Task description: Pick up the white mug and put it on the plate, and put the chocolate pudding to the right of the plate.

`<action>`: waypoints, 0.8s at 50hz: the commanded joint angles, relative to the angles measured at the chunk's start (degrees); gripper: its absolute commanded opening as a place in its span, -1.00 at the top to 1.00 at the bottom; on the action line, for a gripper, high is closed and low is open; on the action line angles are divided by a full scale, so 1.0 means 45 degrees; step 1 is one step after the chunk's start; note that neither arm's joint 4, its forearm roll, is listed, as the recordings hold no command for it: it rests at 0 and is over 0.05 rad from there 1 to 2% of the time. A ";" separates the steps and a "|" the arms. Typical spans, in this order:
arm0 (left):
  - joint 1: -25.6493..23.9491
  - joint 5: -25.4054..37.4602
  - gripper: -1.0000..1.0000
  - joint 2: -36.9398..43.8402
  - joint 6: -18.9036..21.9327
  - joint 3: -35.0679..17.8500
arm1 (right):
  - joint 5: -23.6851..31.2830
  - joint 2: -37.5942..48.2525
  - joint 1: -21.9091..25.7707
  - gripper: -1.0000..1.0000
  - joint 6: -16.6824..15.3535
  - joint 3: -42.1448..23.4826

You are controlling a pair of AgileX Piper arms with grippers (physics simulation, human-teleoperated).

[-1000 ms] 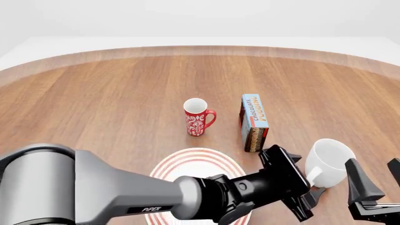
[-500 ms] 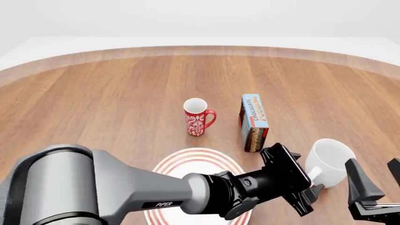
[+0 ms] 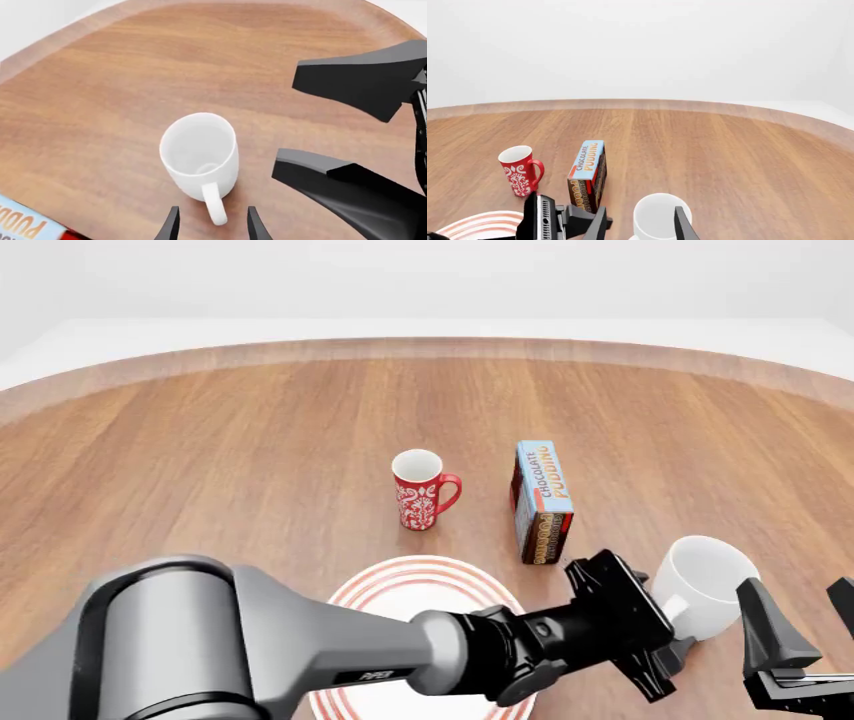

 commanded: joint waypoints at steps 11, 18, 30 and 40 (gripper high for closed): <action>0.0122 0.0428 -1.00 0.0714 0.0034 -0.0815 | 0.0083 -0.0110 0.0023 -1.00 0.0105 -0.0002; 0.0190 0.0530 -1.00 0.1043 0.0040 -0.1106 | 0.0261 -0.0296 0.0027 -1.00 0.0107 -0.0003; 0.0197 0.0768 -1.00 0.1451 0.0066 -0.1598 | 0.0046 -0.0093 0.0029 -1.00 0.0111 0.0005; 0.0155 0.0866 -1.00 0.1673 0.0055 -0.1810 | 0.1059 -0.1109 0.0046 -1.00 0.0120 -0.0011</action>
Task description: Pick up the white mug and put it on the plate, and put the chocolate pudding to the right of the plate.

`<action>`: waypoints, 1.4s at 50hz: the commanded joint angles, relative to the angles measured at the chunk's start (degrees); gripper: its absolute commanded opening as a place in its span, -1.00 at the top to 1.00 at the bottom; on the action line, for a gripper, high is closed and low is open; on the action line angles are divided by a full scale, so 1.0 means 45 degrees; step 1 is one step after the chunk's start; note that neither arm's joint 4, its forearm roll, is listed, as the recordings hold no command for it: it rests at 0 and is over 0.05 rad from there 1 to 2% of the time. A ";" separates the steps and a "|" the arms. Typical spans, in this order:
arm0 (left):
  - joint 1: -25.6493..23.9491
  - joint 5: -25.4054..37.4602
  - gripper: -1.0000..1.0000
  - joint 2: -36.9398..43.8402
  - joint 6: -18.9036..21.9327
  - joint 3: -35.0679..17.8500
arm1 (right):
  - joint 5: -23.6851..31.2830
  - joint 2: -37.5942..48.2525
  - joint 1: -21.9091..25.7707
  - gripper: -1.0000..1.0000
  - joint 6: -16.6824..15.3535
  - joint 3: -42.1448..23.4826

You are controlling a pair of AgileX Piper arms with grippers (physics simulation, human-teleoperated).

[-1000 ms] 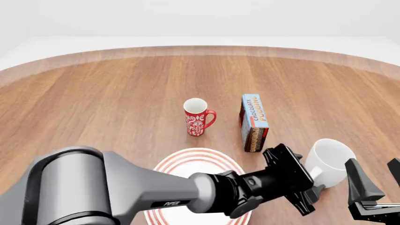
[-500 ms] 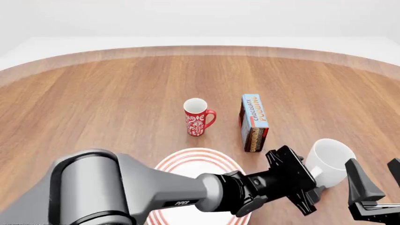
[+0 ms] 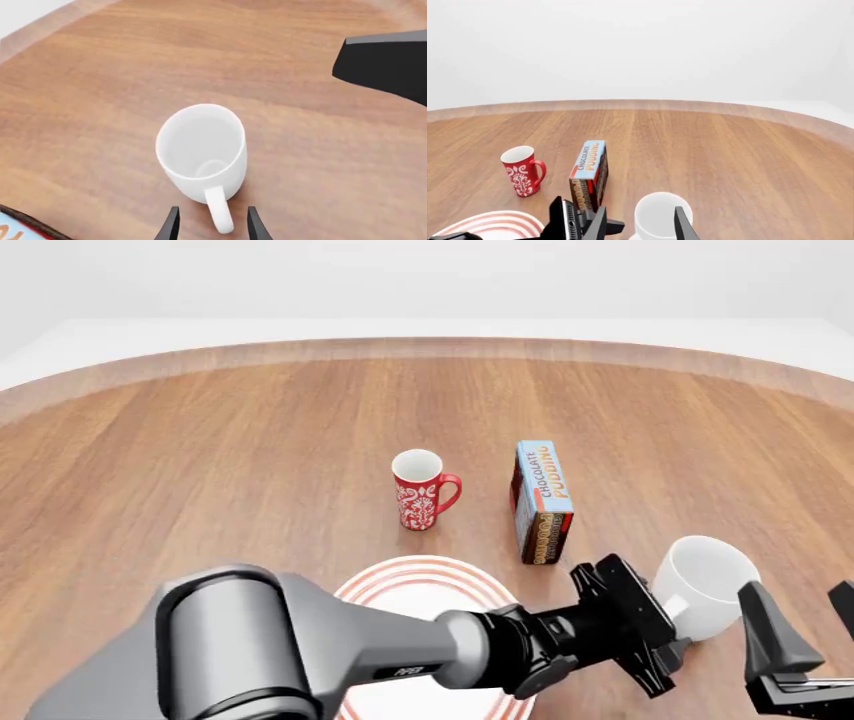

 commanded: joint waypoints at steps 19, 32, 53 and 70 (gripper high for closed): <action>-0.0119 0.0346 -1.00 0.0993 0.0005 -0.0896 | 0.0862 -0.0833 0.0025 -1.00 0.0023 -0.0051; -0.0050 0.0407 -1.00 0.1143 0.0060 -0.1061 | 0.0806 -0.0792 0.0021 -1.00 0.0033 -0.0030; 0.0290 0.0194 1.00 0.0782 0.0199 -0.0750 | 0.0805 -0.0792 0.0026 -1.00 0.0024 -0.0030; 0.0528 -0.0518 1.00 0.0019 0.0089 0.0159 | 0.0833 -0.0829 0.0046 -1.00 0.0024 -0.0041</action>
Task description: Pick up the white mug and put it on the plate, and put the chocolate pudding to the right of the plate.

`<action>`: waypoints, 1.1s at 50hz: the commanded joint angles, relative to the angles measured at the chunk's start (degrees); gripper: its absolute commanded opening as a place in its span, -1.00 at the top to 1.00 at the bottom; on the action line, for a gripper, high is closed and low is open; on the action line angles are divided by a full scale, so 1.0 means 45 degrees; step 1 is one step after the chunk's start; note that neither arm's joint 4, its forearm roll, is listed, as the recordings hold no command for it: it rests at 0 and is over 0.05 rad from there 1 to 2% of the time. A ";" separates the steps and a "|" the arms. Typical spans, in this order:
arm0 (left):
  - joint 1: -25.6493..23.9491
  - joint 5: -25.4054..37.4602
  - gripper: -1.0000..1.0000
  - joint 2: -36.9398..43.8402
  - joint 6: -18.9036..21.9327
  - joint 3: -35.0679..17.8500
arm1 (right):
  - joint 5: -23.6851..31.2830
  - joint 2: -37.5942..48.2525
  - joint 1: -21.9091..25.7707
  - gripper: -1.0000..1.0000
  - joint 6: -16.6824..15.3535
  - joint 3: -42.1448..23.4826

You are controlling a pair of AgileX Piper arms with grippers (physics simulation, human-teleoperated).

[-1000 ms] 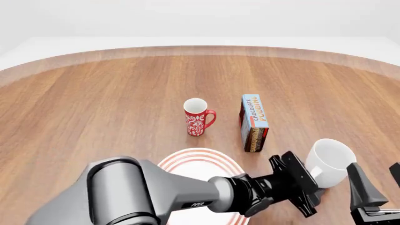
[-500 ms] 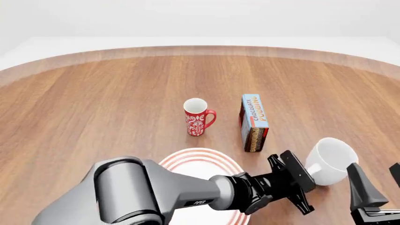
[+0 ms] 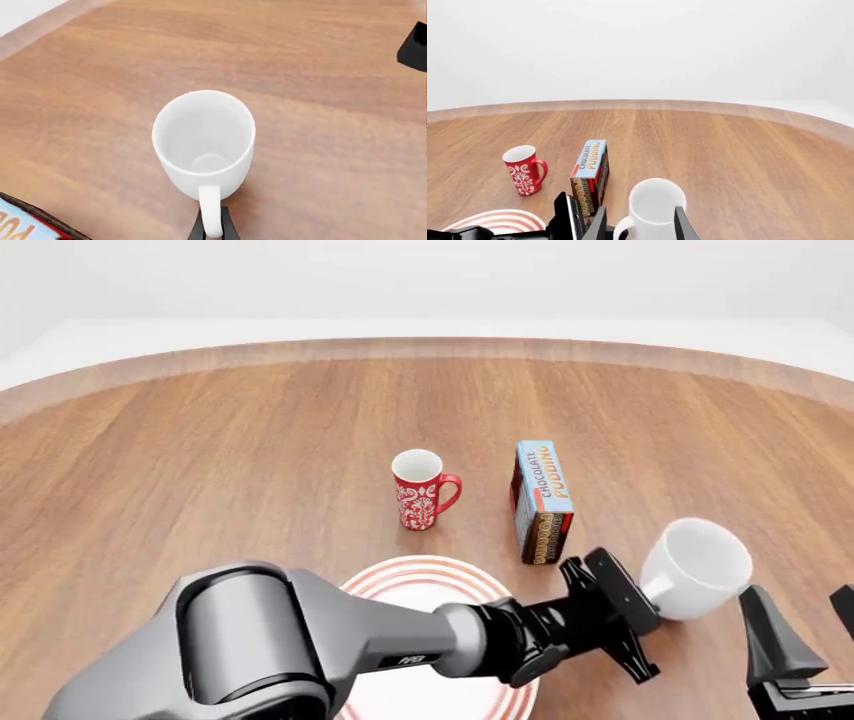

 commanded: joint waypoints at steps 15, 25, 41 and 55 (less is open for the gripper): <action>0.0042 -0.1152 1.00 -0.1679 -0.0086 0.1899 | -0.0220 0.0204 0.0015 -1.00 -0.0051 0.0022; -0.0420 -0.1467 1.00 -0.2317 -0.0141 0.2681 | -0.1431 0.1406 0.0015 -1.00 -0.0074 0.0034; -0.0537 -0.1892 1.00 -0.3519 -0.0132 0.3740 | -0.0339 0.0320 0.0019 -1.00 -0.0071 0.0005; -0.0385 -0.2218 1.00 -0.4224 -0.0126 0.4365 | -0.0529 0.0511 0.0012 -1.00 -0.0099 0.0014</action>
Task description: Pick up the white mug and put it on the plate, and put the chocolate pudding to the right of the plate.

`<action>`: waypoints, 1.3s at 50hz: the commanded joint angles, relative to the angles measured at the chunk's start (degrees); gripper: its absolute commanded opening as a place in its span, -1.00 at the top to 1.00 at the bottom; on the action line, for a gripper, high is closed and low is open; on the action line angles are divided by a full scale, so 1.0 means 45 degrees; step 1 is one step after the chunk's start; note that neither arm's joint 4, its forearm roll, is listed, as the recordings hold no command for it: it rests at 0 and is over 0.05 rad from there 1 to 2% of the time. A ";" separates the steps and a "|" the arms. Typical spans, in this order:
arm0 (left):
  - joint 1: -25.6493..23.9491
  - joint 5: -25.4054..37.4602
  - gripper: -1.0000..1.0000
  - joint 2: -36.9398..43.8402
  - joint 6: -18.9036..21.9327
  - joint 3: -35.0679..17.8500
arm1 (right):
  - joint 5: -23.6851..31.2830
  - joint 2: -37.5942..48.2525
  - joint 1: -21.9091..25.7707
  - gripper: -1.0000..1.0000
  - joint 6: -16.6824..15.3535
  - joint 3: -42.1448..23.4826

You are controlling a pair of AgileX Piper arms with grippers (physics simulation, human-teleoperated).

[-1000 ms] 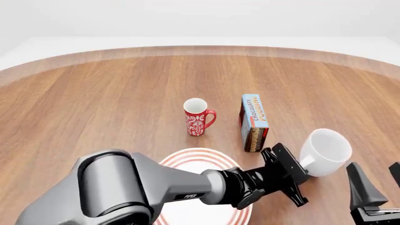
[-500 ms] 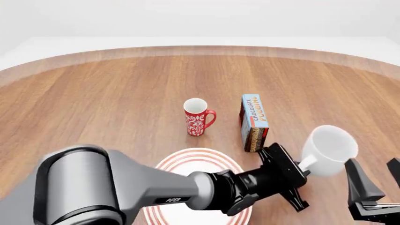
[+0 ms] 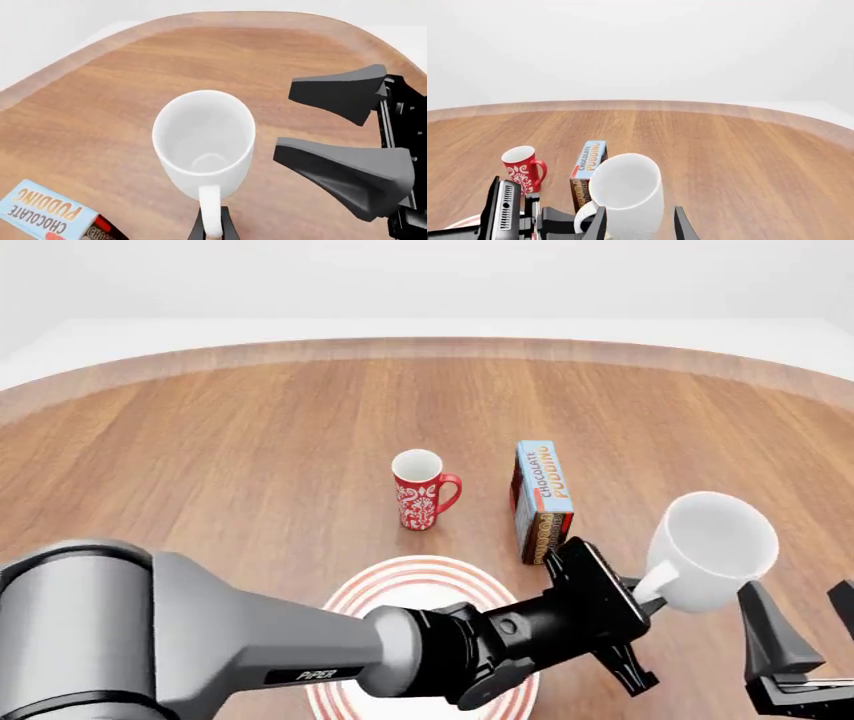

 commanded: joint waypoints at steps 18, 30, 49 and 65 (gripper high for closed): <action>0.0198 -0.0727 1.00 -0.2003 0.0206 0.1681 | 0.0500 -0.0503 0.0016 -1.00 -0.0046 -0.0019; 0.0445 -0.1157 1.00 -0.3536 0.0296 0.3084 | -0.0258 0.0177 0.0058 -1.00 -0.0128 0.0008; 0.0293 -0.1090 1.00 -0.6737 0.0522 0.5522 | 0.0603 -0.0687 0.0066 -1.00 -0.0256 -0.0031; 0.0947 -0.0970 1.00 -0.9421 0.0505 0.7812 | 0.0580 -0.0668 0.0096 -1.00 -0.0341 -0.0040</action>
